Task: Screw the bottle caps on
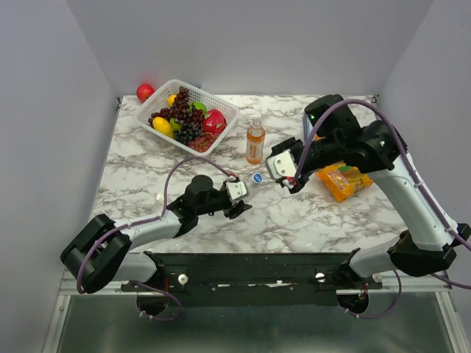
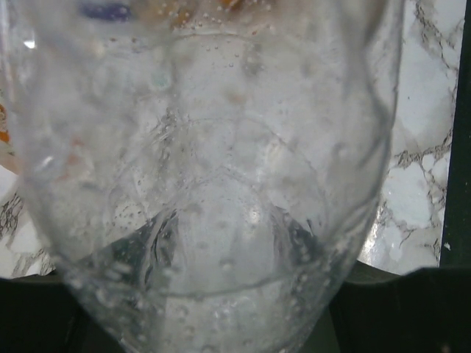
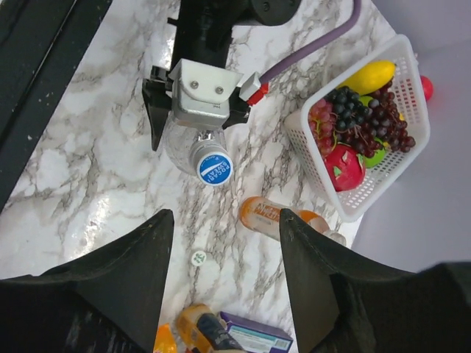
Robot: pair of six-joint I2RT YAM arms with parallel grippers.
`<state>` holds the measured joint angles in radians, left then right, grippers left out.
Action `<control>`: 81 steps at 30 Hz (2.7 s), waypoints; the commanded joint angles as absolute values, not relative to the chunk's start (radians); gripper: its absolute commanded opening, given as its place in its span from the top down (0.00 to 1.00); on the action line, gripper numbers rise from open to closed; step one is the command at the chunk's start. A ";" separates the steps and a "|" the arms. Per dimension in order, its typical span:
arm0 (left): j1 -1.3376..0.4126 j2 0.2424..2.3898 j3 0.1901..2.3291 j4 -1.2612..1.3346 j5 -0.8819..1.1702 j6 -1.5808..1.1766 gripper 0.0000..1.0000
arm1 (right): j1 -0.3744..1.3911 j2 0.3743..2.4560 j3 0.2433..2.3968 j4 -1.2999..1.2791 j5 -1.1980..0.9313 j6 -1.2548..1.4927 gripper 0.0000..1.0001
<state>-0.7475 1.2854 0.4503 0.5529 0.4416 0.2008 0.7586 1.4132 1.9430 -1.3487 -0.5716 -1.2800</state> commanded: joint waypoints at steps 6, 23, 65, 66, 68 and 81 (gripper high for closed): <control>-0.733 1.281 0.494 0.436 0.537 0.336 1.00 | 0.793 1.451 1.852 -1.525 -0.604 -1.532 0.35; -0.718 1.313 0.560 0.377 0.566 0.388 1.00 | 0.810 1.457 1.763 -1.491 -0.597 -1.502 0.37; -0.718 1.325 0.589 0.365 0.618 0.422 1.00 | 0.819 1.503 1.713 -1.336 -0.520 -1.424 0.54; -0.718 1.325 0.591 0.364 0.620 0.420 1.00 | 0.818 1.503 1.715 -1.325 -0.520 -1.417 0.55; -0.718 1.328 0.592 0.367 0.621 0.422 1.00 | 0.819 1.508 1.718 -1.319 -0.520 -1.399 0.62; -0.718 1.246 0.463 0.597 0.554 0.419 1.00 | 0.773 1.569 1.811 -1.385 -0.646 -1.229 0.74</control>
<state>-0.7204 1.3022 0.5045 0.4213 0.5823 0.4164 0.7963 1.5337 1.7599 -1.3270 -0.5713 -1.3056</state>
